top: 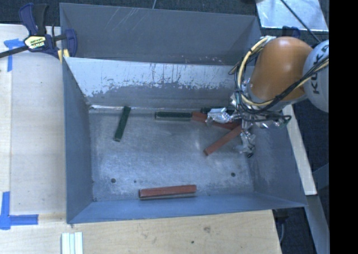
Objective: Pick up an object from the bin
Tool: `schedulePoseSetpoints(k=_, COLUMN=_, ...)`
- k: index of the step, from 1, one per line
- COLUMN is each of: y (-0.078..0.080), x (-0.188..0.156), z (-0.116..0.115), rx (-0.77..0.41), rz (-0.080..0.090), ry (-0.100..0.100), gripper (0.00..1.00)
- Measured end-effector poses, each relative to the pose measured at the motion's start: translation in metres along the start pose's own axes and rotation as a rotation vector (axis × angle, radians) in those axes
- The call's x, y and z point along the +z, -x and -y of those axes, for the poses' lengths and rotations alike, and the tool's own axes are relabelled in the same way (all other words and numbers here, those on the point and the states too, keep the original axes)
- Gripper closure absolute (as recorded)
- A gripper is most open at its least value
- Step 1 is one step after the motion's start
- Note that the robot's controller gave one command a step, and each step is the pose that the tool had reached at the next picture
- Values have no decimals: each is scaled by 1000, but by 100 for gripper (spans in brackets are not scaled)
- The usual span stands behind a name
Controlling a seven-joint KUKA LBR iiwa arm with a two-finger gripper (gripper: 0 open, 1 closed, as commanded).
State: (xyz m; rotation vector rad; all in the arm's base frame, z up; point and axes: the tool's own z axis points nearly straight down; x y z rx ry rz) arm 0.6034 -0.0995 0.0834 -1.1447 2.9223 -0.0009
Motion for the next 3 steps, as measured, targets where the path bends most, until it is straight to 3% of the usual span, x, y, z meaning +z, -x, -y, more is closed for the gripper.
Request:
schedulePoseSetpoints(k=1, y=6, x=13, z=12, rx=-102, rz=1, ry=-1, gripper=100)
schedulePoseSetpoints(k=2, y=6, x=13, z=12, rx=-101, rz=1, ry=-1, gripper=100)
schedulePoseSetpoints(k=3, y=-1, x=-134, z=2, rx=-116, rz=1, ry=0, gripper=100)
